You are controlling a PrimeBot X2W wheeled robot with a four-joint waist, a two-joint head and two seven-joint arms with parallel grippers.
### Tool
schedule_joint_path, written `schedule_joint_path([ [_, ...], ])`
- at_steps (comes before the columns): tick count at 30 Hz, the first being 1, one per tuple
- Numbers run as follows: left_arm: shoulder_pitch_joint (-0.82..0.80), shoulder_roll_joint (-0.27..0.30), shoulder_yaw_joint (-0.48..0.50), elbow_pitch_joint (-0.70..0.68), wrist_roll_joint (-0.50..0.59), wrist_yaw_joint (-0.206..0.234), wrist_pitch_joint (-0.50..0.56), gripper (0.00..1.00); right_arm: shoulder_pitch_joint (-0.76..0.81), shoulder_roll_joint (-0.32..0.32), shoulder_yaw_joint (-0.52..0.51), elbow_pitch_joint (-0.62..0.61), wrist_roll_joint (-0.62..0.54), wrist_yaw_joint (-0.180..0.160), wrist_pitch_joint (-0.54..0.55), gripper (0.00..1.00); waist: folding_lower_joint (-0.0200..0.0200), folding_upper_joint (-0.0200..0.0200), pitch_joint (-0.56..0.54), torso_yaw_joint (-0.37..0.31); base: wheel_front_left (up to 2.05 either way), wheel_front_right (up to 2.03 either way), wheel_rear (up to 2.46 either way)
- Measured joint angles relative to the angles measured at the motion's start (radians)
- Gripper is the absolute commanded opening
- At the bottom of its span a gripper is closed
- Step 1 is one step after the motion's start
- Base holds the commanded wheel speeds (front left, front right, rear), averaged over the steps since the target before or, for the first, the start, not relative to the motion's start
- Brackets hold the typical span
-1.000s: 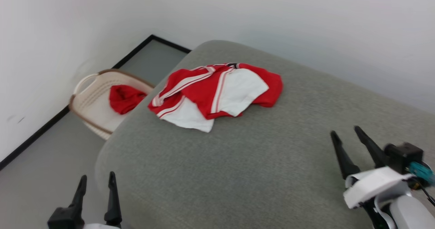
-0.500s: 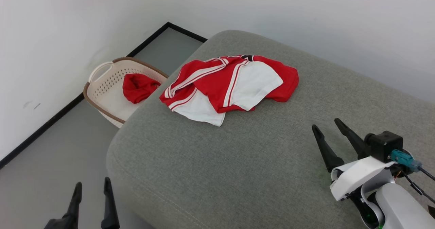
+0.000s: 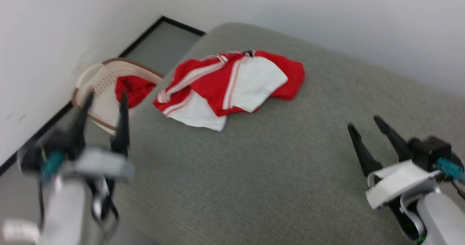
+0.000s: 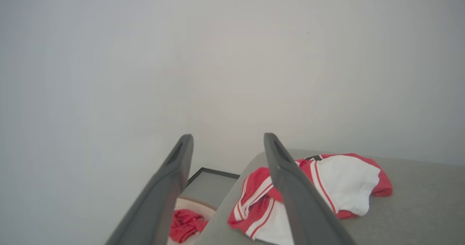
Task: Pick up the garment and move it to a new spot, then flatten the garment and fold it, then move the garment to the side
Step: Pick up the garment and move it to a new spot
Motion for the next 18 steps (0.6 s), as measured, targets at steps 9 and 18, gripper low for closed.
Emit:
schedule_joint_path([
  [9, -0.483, 0.149, -0.145, 0.294, -0.102, -0.010, -0.003, 1.00, -0.112, -0.016, 0.022, -0.163, -0.103, 0.000, 0.071, 1.00, 0.0000, 0.0000, 0.134, -0.079, 0.00, 0.00, 0.00],
  [18, -0.776, 0.230, -0.342, 0.661, -0.351, -0.011, 0.161, 1.00, -0.198, 0.010, 0.081, -0.229, -0.130, 0.000, 0.087, 1.00, 0.0000, 0.0000, 0.302, -0.209, 0.00, 0.00, 0.00],
])
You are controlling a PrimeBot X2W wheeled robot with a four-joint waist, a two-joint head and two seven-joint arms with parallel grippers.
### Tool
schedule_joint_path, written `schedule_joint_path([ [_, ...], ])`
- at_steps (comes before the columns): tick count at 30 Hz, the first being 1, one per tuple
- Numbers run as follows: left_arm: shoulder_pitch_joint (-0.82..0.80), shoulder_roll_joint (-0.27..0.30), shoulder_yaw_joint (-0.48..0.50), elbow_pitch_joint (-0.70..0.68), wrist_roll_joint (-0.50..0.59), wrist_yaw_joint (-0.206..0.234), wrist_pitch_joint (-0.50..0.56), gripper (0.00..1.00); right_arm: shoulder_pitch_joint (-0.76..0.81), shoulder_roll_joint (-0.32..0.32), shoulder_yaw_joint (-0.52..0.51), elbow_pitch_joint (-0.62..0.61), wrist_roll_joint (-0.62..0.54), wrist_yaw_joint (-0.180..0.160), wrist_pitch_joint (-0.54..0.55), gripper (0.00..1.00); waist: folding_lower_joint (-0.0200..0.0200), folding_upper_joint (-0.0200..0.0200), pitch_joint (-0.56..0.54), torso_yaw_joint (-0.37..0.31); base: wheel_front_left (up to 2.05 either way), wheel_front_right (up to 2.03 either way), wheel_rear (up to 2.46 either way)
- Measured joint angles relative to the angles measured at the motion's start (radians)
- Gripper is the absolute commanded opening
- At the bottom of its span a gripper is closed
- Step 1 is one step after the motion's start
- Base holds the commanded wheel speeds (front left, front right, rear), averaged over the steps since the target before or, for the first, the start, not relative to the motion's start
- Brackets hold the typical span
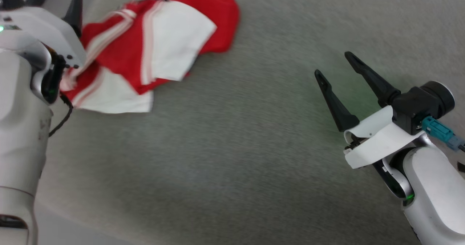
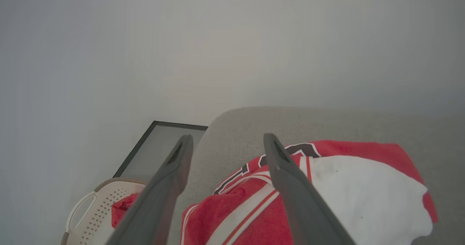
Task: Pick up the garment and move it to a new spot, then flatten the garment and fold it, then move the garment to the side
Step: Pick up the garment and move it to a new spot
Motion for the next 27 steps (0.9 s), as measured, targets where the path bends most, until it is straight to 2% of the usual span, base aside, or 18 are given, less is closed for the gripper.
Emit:
schedule_joint_path([
  [5, -0.046, 0.036, -0.103, 0.056, -0.174, -0.001, 0.196, 1.00, -0.014, 0.005, 0.011, -0.019, -0.012, 0.000, -0.011, 1.00, 0.0000, 0.0000, 0.062, -0.072, 0.00, 0.00, 0.00],
  [6, -0.048, 0.043, -0.124, 0.060, -0.213, 0.000, 0.253, 1.00, -0.014, 0.006, 0.014, -0.024, -0.013, 0.000, -0.011, 1.00, 0.0000, 0.0000, 0.073, -0.085, 0.00, 0.00, 0.00],
  [7, -0.043, 0.070, -0.189, 0.056, -0.334, 0.000, 0.422, 1.00, -0.014, 0.013, 0.022, -0.045, -0.018, 0.000, -0.011, 1.00, 0.0000, 0.0000, 0.109, -0.129, 0.00, 0.00, 0.00],
  [8, -0.042, 0.079, -0.198, 0.053, -0.365, 0.000, 0.450, 1.00, -0.014, 0.015, 0.023, -0.051, -0.019, 0.000, -0.010, 1.00, 0.0000, 0.0000, 0.118, -0.138, 0.00, 0.00, 0.00],
  [17, -0.063, 0.152, -0.257, 0.058, -0.502, -0.001, 0.575, 1.00, -0.035, 0.019, 0.026, -0.121, -0.033, 0.000, 0.007, 1.00, 0.0000, 0.0000, 0.193, -0.202, 0.00, 0.00, 0.00],
  [24, -0.085, 0.193, -0.292, 0.048, -0.570, -0.001, 0.616, 1.00, -0.035, 0.022, 0.015, -0.159, -0.046, 0.000, 0.021, 1.00, 0.0000, 0.0000, 0.240, -0.233, 0.00, 0.00, 0.00],
  [26, -0.088, 0.204, -0.304, 0.043, -0.585, -0.001, 0.619, 0.10, -0.035, 0.026, 0.014, -0.166, -0.051, 0.000, 0.024, 1.00, 0.0000, 0.0000, 0.246, -0.238, 0.00, 0.00, 0.00],
  [27, -0.090, 0.207, -0.310, 0.042, -0.588, -0.001, 0.618, 0.00, -0.035, 0.027, 0.014, -0.169, -0.052, 0.000, 0.024, 1.00, 0.0000, 0.0000, 0.247, -0.239, 0.00, 0.00, 0.00],
])
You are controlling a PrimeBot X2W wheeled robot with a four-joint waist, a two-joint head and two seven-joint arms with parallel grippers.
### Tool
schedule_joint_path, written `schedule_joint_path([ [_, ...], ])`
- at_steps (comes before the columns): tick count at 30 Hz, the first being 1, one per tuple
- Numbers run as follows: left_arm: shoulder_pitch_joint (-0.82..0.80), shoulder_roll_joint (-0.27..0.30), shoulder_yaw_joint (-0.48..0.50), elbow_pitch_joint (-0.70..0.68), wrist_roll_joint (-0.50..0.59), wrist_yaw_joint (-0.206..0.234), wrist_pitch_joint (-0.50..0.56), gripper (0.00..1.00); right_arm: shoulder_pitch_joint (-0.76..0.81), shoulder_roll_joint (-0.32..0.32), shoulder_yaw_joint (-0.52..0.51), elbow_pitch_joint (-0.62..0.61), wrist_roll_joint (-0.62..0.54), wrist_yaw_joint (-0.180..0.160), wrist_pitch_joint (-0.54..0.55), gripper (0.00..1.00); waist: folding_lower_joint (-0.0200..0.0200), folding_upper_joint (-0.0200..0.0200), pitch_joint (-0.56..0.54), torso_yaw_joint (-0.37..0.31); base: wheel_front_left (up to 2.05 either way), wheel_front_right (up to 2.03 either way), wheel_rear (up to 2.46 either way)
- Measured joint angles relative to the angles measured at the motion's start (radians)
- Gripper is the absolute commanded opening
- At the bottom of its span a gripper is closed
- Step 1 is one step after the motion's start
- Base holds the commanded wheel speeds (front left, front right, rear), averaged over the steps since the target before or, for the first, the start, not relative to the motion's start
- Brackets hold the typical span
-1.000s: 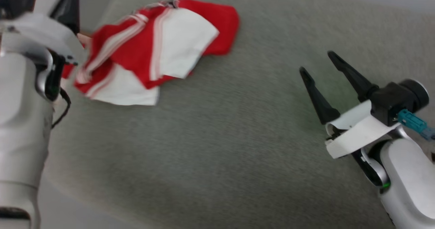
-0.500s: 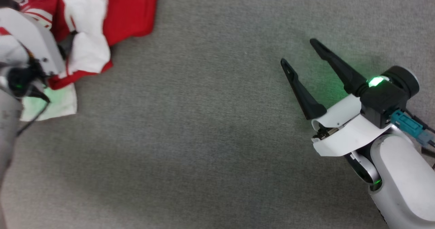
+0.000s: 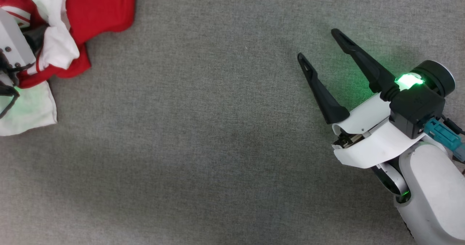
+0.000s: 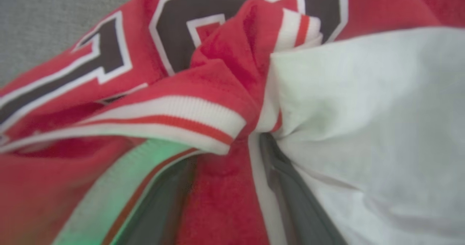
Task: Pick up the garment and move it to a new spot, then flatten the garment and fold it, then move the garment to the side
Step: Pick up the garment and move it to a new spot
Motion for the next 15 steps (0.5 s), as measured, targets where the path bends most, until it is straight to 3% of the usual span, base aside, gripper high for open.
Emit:
schedule_joint_path([
  [6, -0.002, -0.007, -0.048, -0.014, -0.025, 0.002, -0.062, 0.00, -0.001, 0.006, 0.000, 0.006, 0.000, 0.000, -0.002, 1.00, 0.0000, 0.0000, -0.015, 0.006, 0.00, 0.00, 0.00],
  [15, 0.012, -0.036, -0.140, 0.032, 0.042, 0.002, -0.361, 0.00, 0.029, 0.031, -0.021, 0.075, 0.032, 0.000, -0.054, 1.00, 0.0000, 0.0000, -0.107, 0.015, 0.00, 0.00, 0.00],
])
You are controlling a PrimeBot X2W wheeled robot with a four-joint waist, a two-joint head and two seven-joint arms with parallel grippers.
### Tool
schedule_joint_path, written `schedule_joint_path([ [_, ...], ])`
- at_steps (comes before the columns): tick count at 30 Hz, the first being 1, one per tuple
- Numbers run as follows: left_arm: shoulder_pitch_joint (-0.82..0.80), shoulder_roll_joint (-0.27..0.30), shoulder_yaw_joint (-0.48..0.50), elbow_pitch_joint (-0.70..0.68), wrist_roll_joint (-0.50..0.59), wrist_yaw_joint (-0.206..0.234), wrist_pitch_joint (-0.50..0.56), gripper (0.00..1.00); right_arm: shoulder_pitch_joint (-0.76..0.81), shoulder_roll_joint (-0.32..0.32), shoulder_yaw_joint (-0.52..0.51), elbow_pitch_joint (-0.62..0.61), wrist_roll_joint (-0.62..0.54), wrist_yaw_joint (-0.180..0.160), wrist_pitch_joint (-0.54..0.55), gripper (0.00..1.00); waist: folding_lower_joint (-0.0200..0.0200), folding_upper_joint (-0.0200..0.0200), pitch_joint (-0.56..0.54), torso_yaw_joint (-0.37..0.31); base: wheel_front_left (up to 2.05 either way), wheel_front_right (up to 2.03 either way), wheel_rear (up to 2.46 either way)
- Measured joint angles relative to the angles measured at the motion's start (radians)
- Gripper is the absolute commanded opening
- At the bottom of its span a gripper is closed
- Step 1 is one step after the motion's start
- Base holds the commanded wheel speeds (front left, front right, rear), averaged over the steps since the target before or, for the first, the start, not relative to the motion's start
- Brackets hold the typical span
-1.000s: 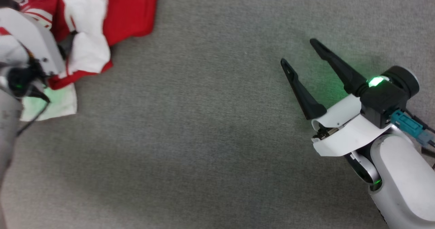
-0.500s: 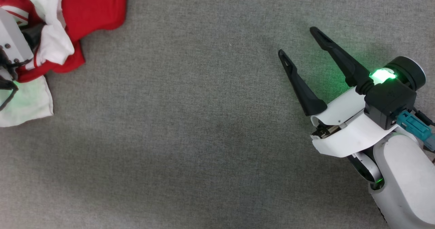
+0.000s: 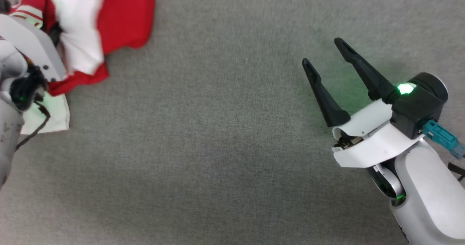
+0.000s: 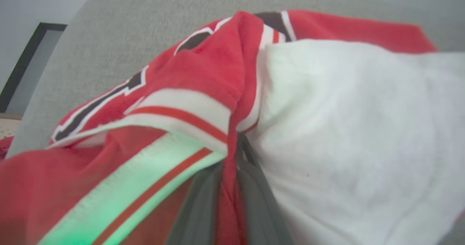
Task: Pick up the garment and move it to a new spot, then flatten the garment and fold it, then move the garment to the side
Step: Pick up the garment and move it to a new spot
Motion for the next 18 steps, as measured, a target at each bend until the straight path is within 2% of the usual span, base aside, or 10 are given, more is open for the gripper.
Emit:
schedule_joint_path([
  [4, -0.008, -0.002, -0.025, -0.010, -0.003, 0.000, -0.068, 0.00, 0.033, 0.012, -0.034, 0.023, 0.012, 0.000, -0.021, 1.00, 0.0000, 0.0001, -0.060, 0.000, 0.00, 0.00, 0.00],
  [9, -0.021, -0.015, -0.067, -0.061, -0.020, 0.000, -0.104, 0.00, 0.089, 0.035, -0.082, 0.048, 0.038, 0.000, -0.043, 1.00, 0.0001, 0.0000, -0.134, -0.007, 0.00, 0.00, 0.00],
  [14, -0.047, -0.038, -0.119, -0.137, -0.041, 0.000, -0.101, 0.00, 0.141, 0.063, -0.141, 0.053, 0.048, 0.000, -0.058, 1.00, 0.0000, 0.0000, -0.194, -0.029, 0.00, 0.00, 0.00],
  [18, -0.088, -0.091, -0.146, -0.187, -0.075, 0.000, -0.071, 0.00, 0.170, 0.080, -0.190, 0.049, 0.056, 0.000, -0.066, 1.00, 0.0000, 0.0000, -0.218, -0.068, 0.00, 0.00, 0.00],
])
